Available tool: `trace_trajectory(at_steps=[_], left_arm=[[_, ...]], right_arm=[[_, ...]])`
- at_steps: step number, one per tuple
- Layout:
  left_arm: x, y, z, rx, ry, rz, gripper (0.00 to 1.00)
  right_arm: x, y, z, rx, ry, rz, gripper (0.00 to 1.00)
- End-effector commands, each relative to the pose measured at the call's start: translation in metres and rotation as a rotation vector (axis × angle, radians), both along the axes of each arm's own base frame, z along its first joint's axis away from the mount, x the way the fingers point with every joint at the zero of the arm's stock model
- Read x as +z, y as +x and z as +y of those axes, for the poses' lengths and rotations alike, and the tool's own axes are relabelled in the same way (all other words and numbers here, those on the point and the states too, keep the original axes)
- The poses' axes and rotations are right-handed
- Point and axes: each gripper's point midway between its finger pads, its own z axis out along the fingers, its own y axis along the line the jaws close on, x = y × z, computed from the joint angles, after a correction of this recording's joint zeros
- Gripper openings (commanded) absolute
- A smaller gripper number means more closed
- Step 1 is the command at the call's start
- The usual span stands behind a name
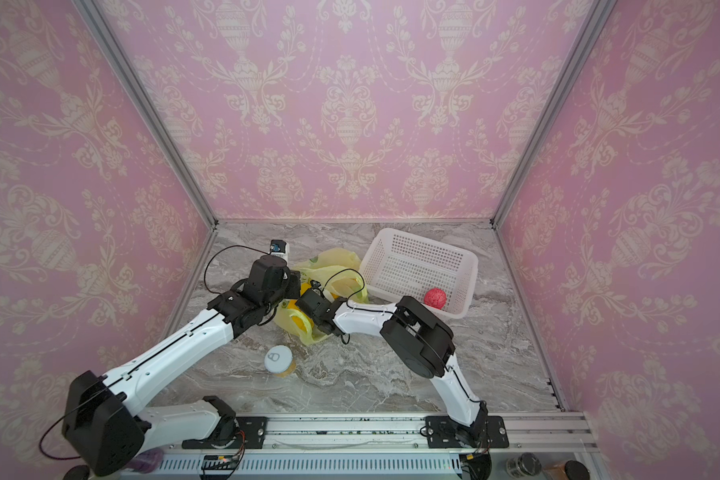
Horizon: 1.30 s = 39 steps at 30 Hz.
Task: Untie the knot of the plastic bag and take out the fruit
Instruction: 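Grasp the long orange-yellow fruit in the bag with the right gripper, then lift the orange-yellow fruit out and carry it over the white basket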
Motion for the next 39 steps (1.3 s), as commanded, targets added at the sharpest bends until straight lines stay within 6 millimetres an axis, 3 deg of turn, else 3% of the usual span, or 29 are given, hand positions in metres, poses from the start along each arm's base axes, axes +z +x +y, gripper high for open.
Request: trace_trajectory(at_steps=[1, 9, 10, 16, 21, 24, 28, 31, 34, 39], left_arm=[[0.004, -0.003, 0.005, 0.013, -0.004, -0.015, 0.0], [0.0, -0.001, 0.007, 0.027, 0.015, -0.011, 0.0], [0.0, -0.001, 0.008, 0.028, 0.015, -0.011, 0.0], [0.001, -0.001, 0.008, 0.028, 0.013, -0.015, 0.0], [0.001, 0.0, 0.008, 0.032, 0.019, -0.013, 0.0], [0.0, 0.0, 0.008, 0.03, 0.019, -0.011, 0.0], [0.001, -0.001, 0.008, 0.031, 0.016, -0.013, 0.0], [0.002, -0.001, 0.007, 0.026, 0.011, -0.015, 0.0], [0.004, -0.002, 0.008, 0.027, 0.007, -0.019, 0.0], [0.004, -0.002, 0.009, 0.034, 0.011, -0.024, 0.0]], right_arm=[[0.041, -0.005, -0.002, 0.001, 0.104, -0.032, 0.24], [0.117, -0.045, -0.007, 0.088, 0.244, -0.152, 0.19], [0.115, -0.053, -0.013, 0.096, 0.241, -0.149, 0.19], [0.153, -0.089, -0.025, 0.173, 0.396, -0.163, 0.17], [0.19, -0.115, -0.054, 0.203, 0.54, -0.213, 0.16], [0.214, -0.125, -0.085, 0.182, 0.607, -0.303, 0.16], [0.237, -0.12, -0.143, 0.054, 0.603, -0.432, 0.15], [0.24, -0.106, -0.187, -0.082, 0.585, -0.478, 0.14], [0.232, -0.086, -0.224, -0.221, 0.559, -0.497, 0.12], [0.194, -0.04, -0.267, -0.418, 0.562, -0.383, 0.05]])
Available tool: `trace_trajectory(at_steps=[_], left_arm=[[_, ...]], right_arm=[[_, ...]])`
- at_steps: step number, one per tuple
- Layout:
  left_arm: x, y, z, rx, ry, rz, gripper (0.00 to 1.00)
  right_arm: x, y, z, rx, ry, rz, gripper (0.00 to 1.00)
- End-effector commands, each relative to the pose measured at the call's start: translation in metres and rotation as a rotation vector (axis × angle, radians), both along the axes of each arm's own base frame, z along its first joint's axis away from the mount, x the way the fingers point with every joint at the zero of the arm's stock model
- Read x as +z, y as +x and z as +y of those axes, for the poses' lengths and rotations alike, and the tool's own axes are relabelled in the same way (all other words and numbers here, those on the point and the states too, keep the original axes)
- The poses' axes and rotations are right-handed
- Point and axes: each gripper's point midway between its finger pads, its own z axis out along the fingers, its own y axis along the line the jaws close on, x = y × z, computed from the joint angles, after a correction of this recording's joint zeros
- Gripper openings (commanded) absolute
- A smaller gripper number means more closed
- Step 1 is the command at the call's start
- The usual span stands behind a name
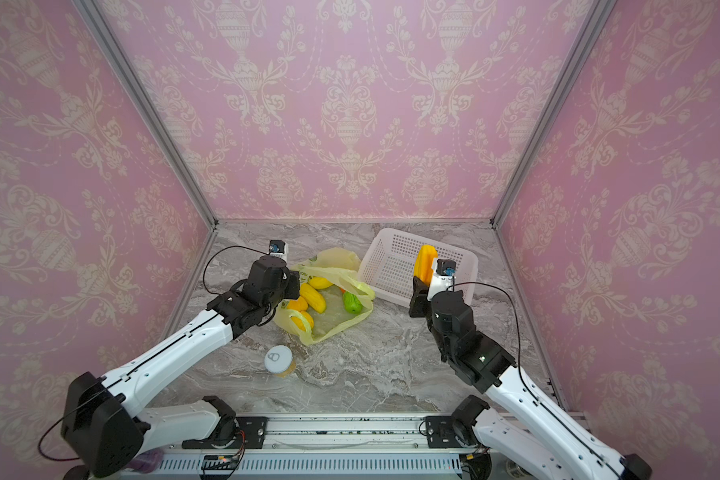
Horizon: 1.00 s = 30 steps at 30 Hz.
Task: Untie the knot of the plastic bag and take out the fruit
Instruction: 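Lift the orange-yellow fruit out and carry it over the white basket, then lower the orange-yellow fruit into the basket and open the right gripper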
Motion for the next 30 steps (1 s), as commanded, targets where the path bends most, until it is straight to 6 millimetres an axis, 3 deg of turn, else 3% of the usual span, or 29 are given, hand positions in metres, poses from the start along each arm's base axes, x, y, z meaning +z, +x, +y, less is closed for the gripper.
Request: trace_trajectory(at_steps=[1, 7, 13, 18, 25, 27, 28, 30], left_arm=[[0.001, -0.001, 0.006, 0.021, 0.007, -0.013, 0.0], [-0.003, 0.0, 0.004, 0.015, 0.011, 0.0, 0.0], [-0.004, 0.0, 0.006, 0.024, 0.008, -0.011, 0.0], [-0.008, 0.0, 0.008, 0.037, -0.004, -0.029, 0.0], [-0.005, -0.004, 0.008, 0.041, -0.046, -0.046, 0.0], [-0.001, -0.007, 0.009, 0.041, -0.059, -0.054, 0.0], [0.0, -0.008, 0.009, 0.04, -0.067, -0.061, 0.0], [0.002, -0.01, 0.01, 0.044, -0.081, -0.073, 0.0]], right_arm=[[-0.037, 0.023, -0.016, -0.042, 0.071, 0.137, 0.05], [-0.106, 0.075, -0.051, -0.154, 0.156, 0.357, 0.01], [-0.156, 0.102, -0.082, -0.258, 0.17, 0.468, 0.0], [-0.176, 0.117, -0.099, -0.315, 0.159, 0.492, 0.0], [-0.197, 0.135, -0.101, -0.333, 0.159, 0.557, 0.02], [-0.199, 0.137, -0.103, -0.339, 0.173, 0.562, 0.12], [-0.2, 0.137, -0.104, -0.342, 0.181, 0.562, 0.22], [-0.203, 0.139, -0.105, -0.345, 0.198, 0.563, 0.31]])
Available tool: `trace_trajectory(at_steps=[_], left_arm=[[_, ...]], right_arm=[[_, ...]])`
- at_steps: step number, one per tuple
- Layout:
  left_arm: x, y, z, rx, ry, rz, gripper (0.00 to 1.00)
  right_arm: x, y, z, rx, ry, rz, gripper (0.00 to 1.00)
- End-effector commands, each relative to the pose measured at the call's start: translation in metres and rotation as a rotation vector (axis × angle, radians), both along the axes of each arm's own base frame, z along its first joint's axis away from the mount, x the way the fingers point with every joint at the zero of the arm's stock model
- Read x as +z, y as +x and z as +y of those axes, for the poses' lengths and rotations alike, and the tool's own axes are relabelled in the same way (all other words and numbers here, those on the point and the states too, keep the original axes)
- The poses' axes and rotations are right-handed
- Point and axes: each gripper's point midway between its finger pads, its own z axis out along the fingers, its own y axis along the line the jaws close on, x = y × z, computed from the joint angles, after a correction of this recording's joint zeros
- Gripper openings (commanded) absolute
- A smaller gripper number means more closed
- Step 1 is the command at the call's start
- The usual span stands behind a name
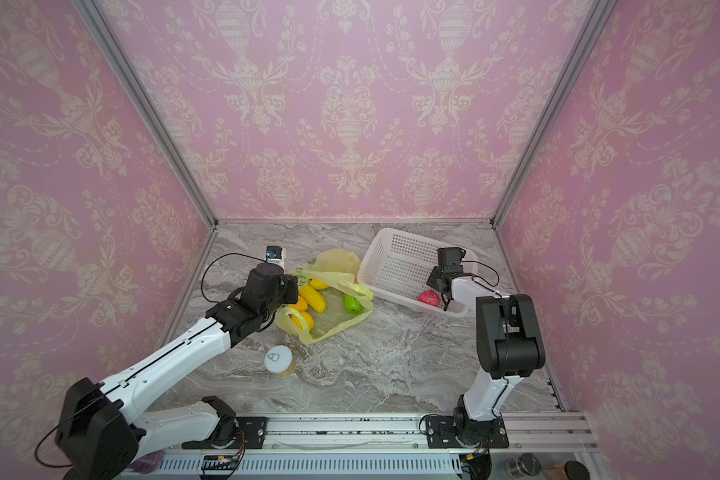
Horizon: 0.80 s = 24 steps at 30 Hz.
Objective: Untie the knot of the plastic bag and take out the fruit
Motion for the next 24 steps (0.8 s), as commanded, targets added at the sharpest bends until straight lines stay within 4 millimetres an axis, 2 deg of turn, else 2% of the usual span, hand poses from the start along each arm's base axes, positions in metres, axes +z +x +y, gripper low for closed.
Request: trace_trajectory(at_steps=[1, 6, 10, 13, 16, 19, 21, 24], left_arm=[[0.006, -0.002, 0.005, 0.031, -0.043, -0.037, 0.0], [-0.007, 0.001, 0.014, 0.075, -0.003, -0.049, 0.0], [-0.018, 0.006, 0.016, 0.087, 0.034, -0.04, 0.0], [-0.026, 0.011, 0.014, 0.078, 0.077, -0.027, 0.0], [-0.033, 0.017, 0.016, 0.084, 0.121, 0.008, 0.0], [-0.033, 0.019, 0.013, 0.057, 0.135, -0.012, 0.0], [-0.034, 0.018, 0.019, 0.07, 0.15, -0.054, 0.0], [-0.042, 0.017, 0.032, 0.114, 0.198, -0.081, 0.0]], right_arm=[[0.003, 0.007, -0.005, -0.035, 0.038, -0.016, 0.34], [0.004, 0.005, -0.004, -0.036, 0.044, -0.04, 0.55], [0.008, 0.001, -0.006, -0.05, 0.042, -0.068, 0.78], [0.011, -0.005, -0.014, -0.087, 0.02, -0.092, 0.85], [0.021, -0.016, -0.021, -0.148, 0.004, -0.166, 0.86], [0.036, -0.025, -0.028, -0.193, -0.021, -0.278, 0.96], [0.037, -0.025, -0.028, -0.195, -0.019, -0.291, 0.99], [0.032, -0.014, -0.022, -0.155, -0.012, -0.243, 0.99]])
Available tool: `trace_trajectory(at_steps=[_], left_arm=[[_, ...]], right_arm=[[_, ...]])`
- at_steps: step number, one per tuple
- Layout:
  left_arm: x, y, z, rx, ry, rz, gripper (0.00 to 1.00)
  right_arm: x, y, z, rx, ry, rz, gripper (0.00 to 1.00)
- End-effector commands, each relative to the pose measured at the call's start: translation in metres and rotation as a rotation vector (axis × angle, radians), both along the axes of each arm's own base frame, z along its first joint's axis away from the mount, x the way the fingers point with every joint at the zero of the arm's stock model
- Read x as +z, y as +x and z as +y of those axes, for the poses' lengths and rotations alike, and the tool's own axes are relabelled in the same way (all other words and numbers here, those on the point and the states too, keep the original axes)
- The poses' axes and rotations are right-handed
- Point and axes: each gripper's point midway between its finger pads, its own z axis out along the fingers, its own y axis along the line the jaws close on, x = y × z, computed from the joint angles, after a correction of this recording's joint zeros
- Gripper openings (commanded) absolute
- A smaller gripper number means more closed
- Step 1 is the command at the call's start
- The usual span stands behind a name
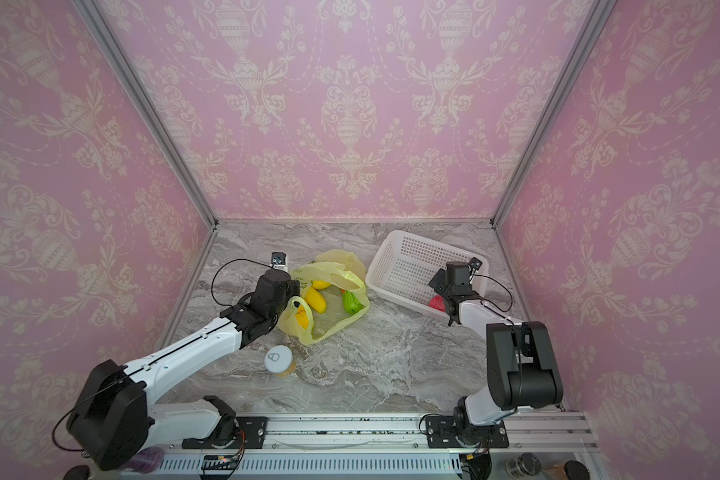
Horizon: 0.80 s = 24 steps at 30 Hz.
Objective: Untie the knot of the plastic bag and take out the fruit
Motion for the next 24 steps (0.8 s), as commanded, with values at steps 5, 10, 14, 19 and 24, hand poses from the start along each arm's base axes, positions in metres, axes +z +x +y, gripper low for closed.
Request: trace_trajectory(at_steps=[5, 10, 14, 19, 24], left_arm=[[-0.009, 0.006, 0.022, 0.078, 0.127, -0.015, 0.0], [0.002, 0.005, 0.001, -0.01, 0.008, -0.003, 0.0], [-0.025, 0.014, -0.007, -0.043, -0.035, 0.081, 0.0], [-0.04, 0.024, -0.022, -0.078, -0.029, 0.166, 0.0], [-0.033, 0.021, -0.023, -0.092, -0.054, 0.141, 0.0]], right_arm=[[0.004, 0.023, 0.003, -0.004, -0.016, 0.015, 1.0], [0.016, 0.016, 0.015, 0.051, 0.038, -0.084, 1.0], [0.03, 0.019, 0.037, 0.112, 0.154, -0.055, 1.0], [0.074, 0.003, 0.087, 0.292, 0.131, -0.013, 0.99], [0.146, -0.042, 0.137, 0.478, 0.032, -0.107, 0.98]])
